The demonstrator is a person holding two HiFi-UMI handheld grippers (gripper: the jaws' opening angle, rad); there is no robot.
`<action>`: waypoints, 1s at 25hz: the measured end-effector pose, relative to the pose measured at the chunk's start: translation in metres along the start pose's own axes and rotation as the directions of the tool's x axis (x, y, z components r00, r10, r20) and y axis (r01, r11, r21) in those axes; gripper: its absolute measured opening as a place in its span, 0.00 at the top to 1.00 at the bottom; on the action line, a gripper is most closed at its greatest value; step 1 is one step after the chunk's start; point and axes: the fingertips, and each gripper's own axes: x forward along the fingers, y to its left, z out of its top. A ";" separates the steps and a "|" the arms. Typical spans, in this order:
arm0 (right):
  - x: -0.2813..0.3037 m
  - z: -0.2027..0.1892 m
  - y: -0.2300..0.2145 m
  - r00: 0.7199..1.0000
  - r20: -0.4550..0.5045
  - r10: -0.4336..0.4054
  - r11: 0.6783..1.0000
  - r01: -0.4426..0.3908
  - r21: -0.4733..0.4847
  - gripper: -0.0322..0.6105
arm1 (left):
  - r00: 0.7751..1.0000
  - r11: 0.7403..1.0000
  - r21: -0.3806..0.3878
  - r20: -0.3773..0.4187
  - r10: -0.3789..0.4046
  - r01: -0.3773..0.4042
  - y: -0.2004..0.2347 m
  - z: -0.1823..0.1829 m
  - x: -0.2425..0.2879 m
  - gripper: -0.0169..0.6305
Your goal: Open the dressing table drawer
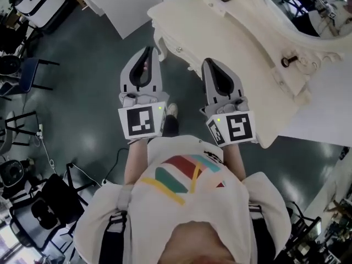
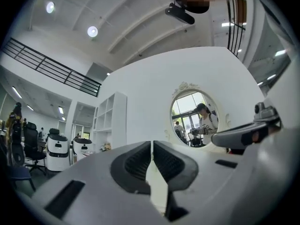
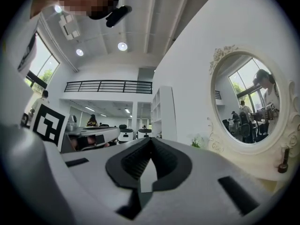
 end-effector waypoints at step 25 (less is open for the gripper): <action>0.129 -0.024 -0.098 0.964 -0.082 -0.254 0.967 0.252 -0.033 0.95 | 0.952 0.953 -0.059 -0.057 -0.301 0.298 0.002 -0.046 0.172 0.95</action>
